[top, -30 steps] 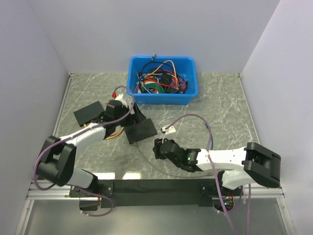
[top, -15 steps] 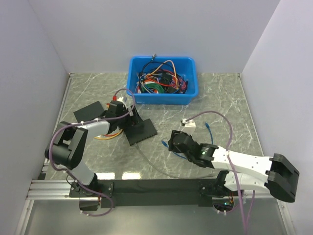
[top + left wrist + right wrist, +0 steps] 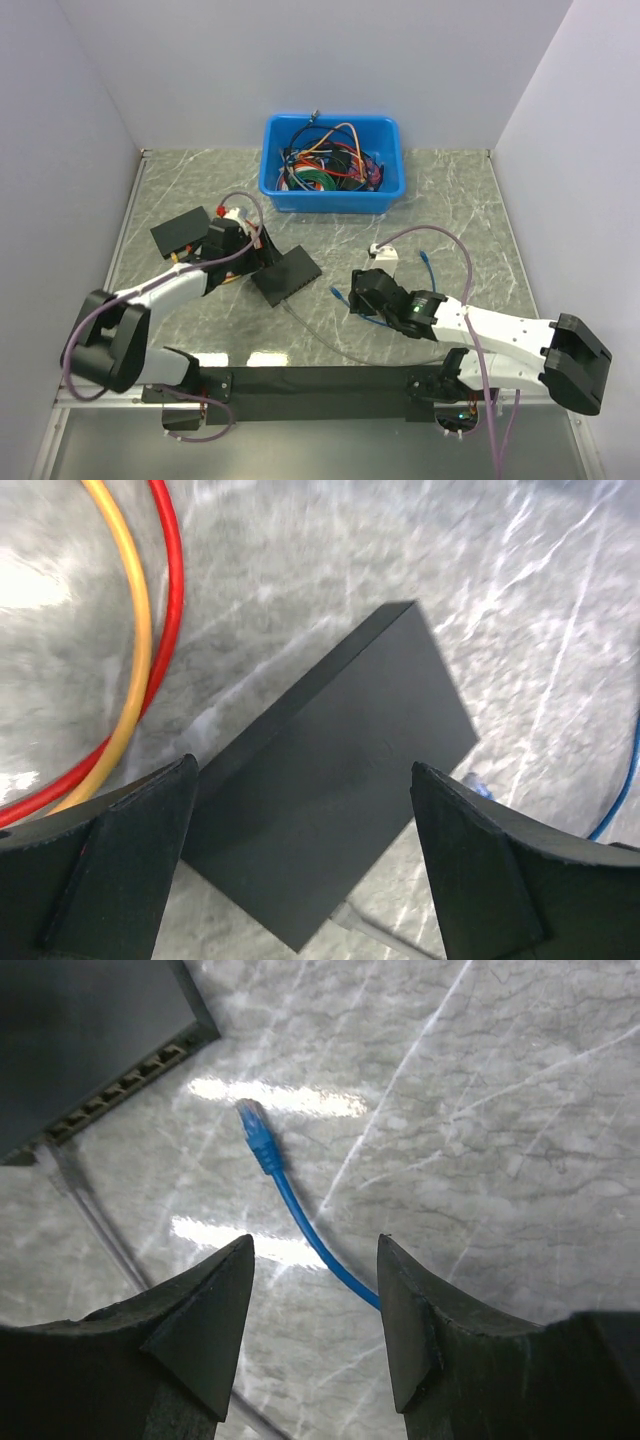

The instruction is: Insert the plug into the switch port

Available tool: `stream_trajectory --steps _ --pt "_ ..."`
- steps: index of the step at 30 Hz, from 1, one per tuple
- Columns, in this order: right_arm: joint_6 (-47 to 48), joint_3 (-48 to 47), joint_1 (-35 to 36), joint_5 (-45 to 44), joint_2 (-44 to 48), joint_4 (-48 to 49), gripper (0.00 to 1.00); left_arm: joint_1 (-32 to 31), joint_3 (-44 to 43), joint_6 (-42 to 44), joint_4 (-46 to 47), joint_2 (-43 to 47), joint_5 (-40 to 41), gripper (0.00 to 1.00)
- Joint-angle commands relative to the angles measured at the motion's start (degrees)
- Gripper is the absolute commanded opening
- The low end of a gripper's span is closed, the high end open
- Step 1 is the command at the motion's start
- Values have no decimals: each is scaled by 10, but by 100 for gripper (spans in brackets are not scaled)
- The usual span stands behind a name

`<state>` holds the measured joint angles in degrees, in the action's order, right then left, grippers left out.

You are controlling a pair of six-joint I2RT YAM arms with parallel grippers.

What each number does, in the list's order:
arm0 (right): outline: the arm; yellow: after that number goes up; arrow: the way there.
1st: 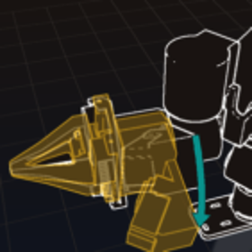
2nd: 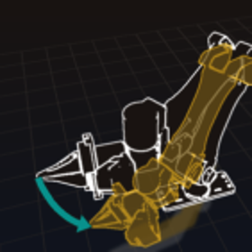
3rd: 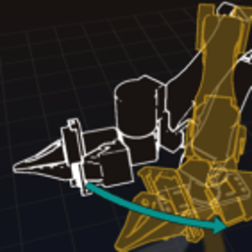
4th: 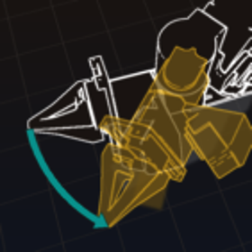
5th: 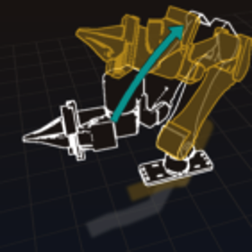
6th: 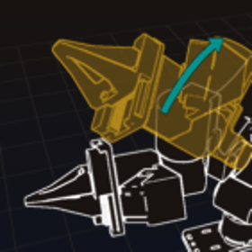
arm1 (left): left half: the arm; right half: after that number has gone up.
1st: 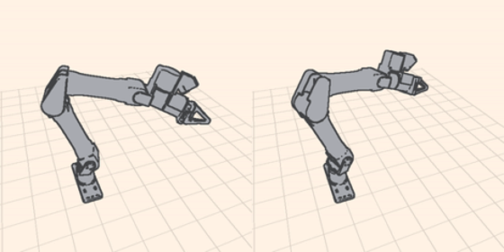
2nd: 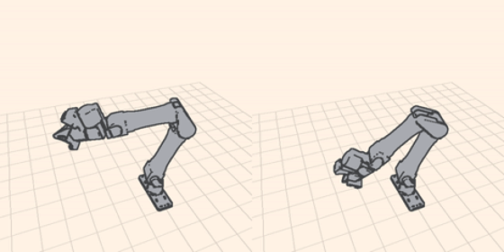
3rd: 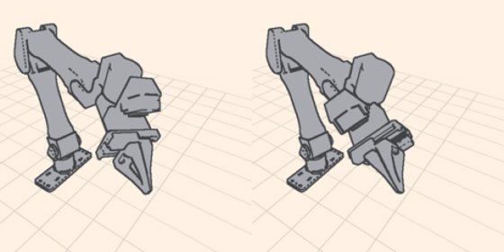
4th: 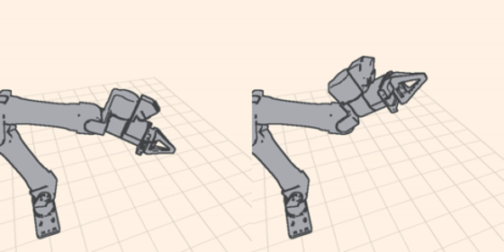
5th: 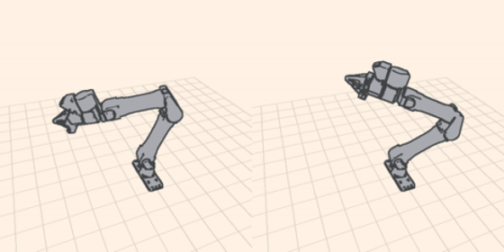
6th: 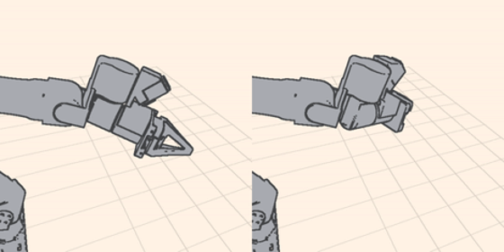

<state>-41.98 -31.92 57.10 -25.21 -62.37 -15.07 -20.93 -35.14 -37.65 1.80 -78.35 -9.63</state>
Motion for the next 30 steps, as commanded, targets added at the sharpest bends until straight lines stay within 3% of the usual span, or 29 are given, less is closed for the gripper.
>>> stream_trajectory --steps 1,9,18,21,25,30 --pt "25 -36 -9 -3 -6 -20 59 -2 -19 -1 -16 56 43 93" --pt "75 -60 -28 53 -63 -12 56 -3 -6 -31 -121 223 95 91" --pt "104 -126 -31 81 -172 -1 53 -18 -125 15 -340 313 129 92" --pt "106 -152 -31 83 -212 5 52 -18 -127 39 -351 319 195 95" --pt "100 -167 -30 85 -265 8 51 -17 -114 49 -315 319 120 94" --pt "92 -166 -30 93 -311 21 50 -9 -113 53 -318 333 131 96"
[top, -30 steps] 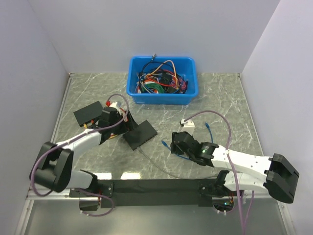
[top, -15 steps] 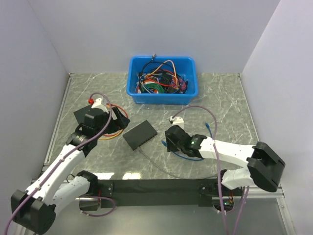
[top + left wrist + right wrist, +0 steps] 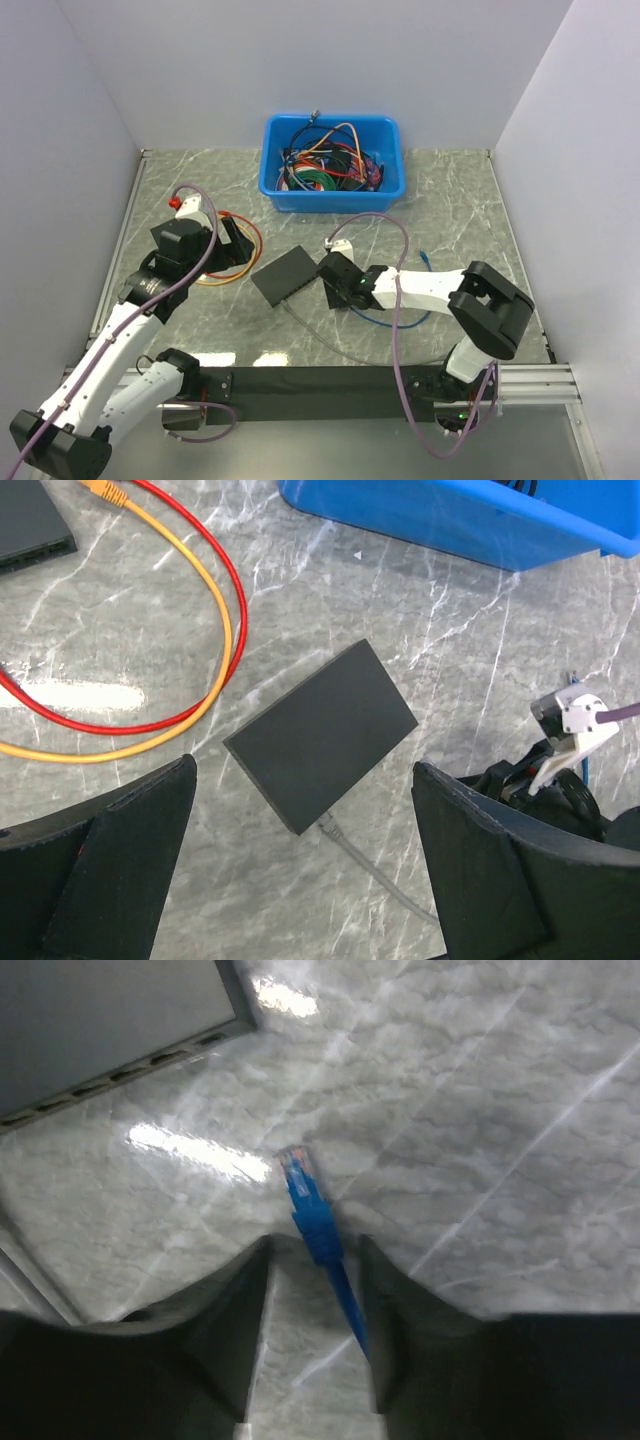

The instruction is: Insert the plug into the switch port

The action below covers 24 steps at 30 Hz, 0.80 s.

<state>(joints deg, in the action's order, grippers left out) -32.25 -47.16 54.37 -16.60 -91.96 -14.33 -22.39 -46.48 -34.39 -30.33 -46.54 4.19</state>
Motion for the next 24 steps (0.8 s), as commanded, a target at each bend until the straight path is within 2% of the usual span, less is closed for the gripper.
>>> stream_trajectory --steps 1,3,4,6,7,10,14,19,23,24 --pt "-6 -14 -2 7 -19 17 44 7 4 21 10 17 -19 96" --pt "-8 -12 -4 6 -24 17 36 7 7 20 11 21 -23 96" --pt "-10 -10 -4 7 -23 21 28 7 7 19 10 20 -22 96" --pt "-11 -1 -4 10 -19 27 22 7 5 20 9 18 -22 96" --pt "-9 2 -3 15 -17 33 15 7 5 21 11 18 -27 96" --pt "-7 8 -3 15 -9 35 4 8 0 28 13 11 -35 96" --pt "-4 26 -4 3 46 45 0 8 -23 45 26 -11 -79 99" --pt "13 79 -3 17 173 101 0 8 -120 56 28 -69 -109 99" --pt "40 138 -1 84 286 183 0 8 -192 61 31 -156 -152 97" --pt "46 163 -1 126 308 200 0 8 -208 69 34 -168 -184 95"
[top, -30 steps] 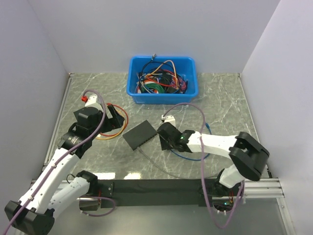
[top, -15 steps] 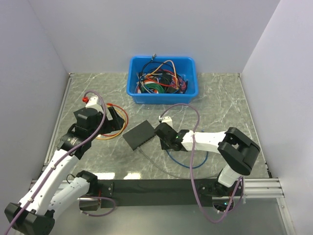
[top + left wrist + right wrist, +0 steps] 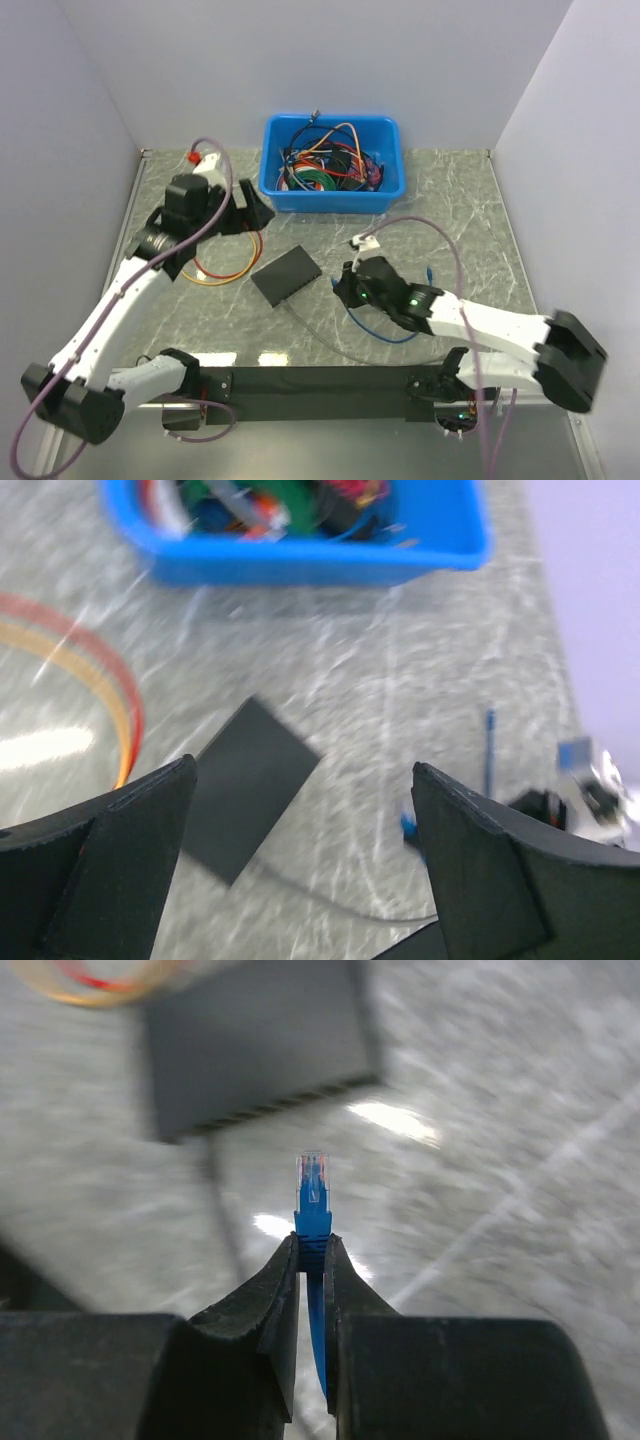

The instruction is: Insert the plug into the switch port

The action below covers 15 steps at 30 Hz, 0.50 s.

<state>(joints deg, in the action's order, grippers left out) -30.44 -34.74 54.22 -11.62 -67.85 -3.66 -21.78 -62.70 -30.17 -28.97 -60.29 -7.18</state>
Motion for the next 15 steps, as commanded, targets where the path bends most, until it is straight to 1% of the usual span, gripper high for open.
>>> stream_trajectory --steps 1,2,3,4,5,6,7,11,13,15 --pt "39 51 1 98 107 126 0 2 -49 29 42 -45 -90 94" --pt "44 62 0 114 126 141 0 2 -45 34 59 -47 -111 94" --pt "47 77 0 141 141 153 0 2 -24 43 86 -44 -137 94" --pt "54 85 0 181 165 175 0 2 -6 47 113 -33 -190 95" --pt "56 91 1 201 177 183 0 7 12 47 165 -26 -209 95" --pt "61 99 1 218 185 197 0 10 32 43 169 -23 -236 95" --pt "63 106 0 256 202 207 0 12 33 48 169 -16 -271 94" --pt "63 135 0 313 238 262 0 12 71 40 206 12 -300 94" --pt "63 140 1 322 243 277 0 12 75 42 201 15 -303 93" --pt "63 137 1 319 243 279 0 12 72 50 187 13 -286 93"
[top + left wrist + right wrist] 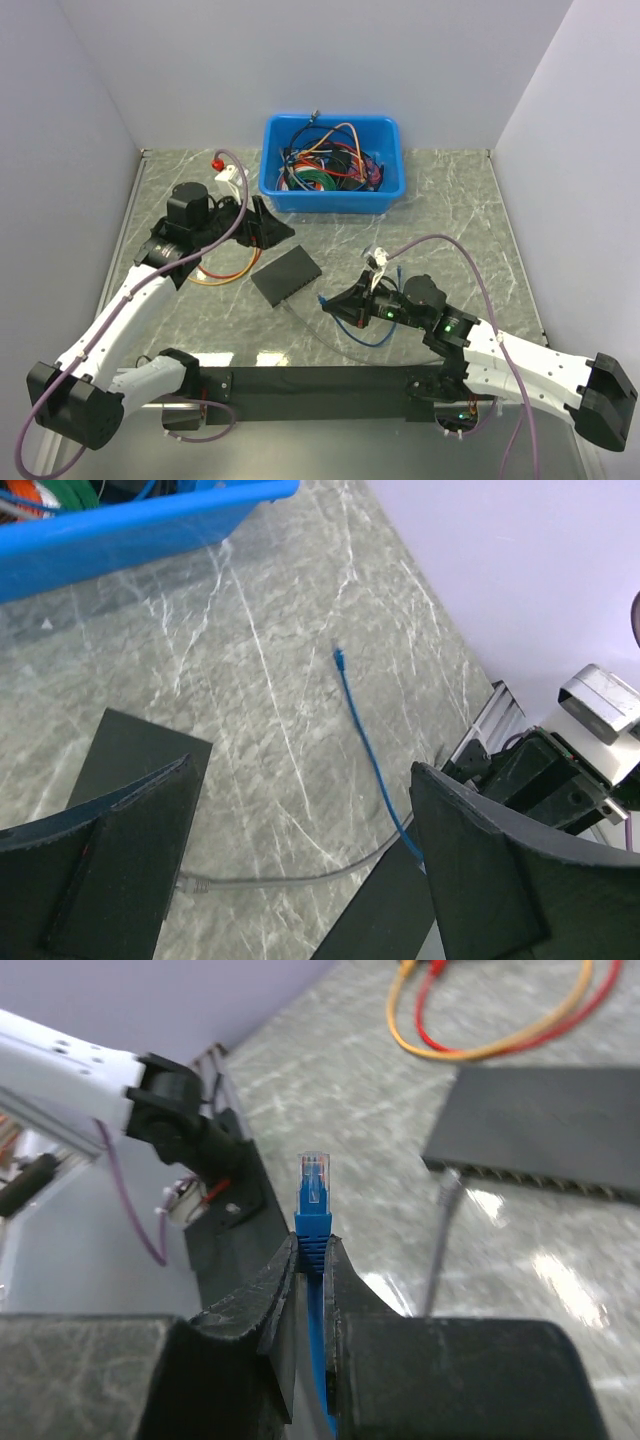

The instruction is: Insert the plug into the switch port

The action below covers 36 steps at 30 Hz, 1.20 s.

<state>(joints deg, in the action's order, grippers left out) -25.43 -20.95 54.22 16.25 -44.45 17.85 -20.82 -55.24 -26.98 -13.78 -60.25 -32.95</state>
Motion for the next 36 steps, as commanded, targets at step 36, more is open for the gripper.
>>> stream_trajectory --steps 36 --pt "35 -16 1 -156 34 -12 0 24 -15 -32 -62 -76 280 99"
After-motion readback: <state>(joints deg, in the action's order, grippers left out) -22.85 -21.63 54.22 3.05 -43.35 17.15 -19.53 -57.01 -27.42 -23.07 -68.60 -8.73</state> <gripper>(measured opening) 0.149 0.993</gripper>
